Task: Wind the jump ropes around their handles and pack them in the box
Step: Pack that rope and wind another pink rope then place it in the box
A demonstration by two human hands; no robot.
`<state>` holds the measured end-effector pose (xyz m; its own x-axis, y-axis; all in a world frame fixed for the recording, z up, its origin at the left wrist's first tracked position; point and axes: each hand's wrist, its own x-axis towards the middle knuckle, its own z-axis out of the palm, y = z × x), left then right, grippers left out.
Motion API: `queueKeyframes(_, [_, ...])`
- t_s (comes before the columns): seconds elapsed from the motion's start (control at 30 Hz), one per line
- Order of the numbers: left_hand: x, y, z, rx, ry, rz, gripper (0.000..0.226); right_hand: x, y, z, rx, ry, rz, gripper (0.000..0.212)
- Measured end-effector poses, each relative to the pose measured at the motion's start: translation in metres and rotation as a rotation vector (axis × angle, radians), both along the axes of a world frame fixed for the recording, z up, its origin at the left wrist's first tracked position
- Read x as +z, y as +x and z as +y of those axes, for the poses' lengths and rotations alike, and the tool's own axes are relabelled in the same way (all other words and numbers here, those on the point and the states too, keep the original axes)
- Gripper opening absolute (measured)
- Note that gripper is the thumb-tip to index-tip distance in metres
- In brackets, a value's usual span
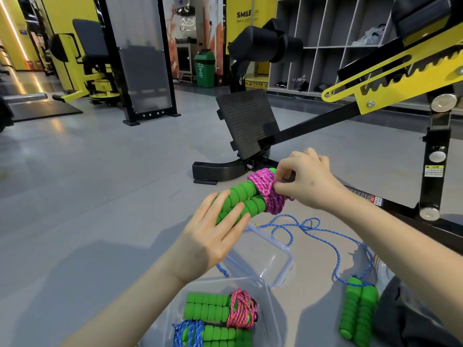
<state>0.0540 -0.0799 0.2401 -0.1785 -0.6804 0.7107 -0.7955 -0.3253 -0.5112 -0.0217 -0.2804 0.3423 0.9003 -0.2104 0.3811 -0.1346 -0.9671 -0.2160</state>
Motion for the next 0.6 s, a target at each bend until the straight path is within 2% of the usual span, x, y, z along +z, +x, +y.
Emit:
queueKeyframes(0.2, [0.002,0.005,0.003,0.011,-0.017,0.013,0.025,-0.023,0.002,-0.002,0.051,-0.257,-0.400,0.010])
queueKeyframes(0.37, [0.006,0.005,0.003,0.021,-0.036,0.019,0.025,-0.031,0.003,-0.002,0.116,-0.337,-0.517,0.014])
queueKeyframes(0.43, [0.005,0.005,0.004,0.021,-0.036,0.017,0.025,-0.030,0.001,0.001,0.122,-0.197,-0.500,0.013])
queueKeyframes(0.53, [0.006,0.004,0.005,0.032,-0.033,0.008,0.025,-0.020,0.000,0.002,0.088,0.324,-0.355,0.007])
queueKeyframes(0.6, [0.007,0.004,0.004,0.035,-0.032,0.005,0.024,-0.010,-0.001,-0.001,0.076,0.576,-0.256,0.011])
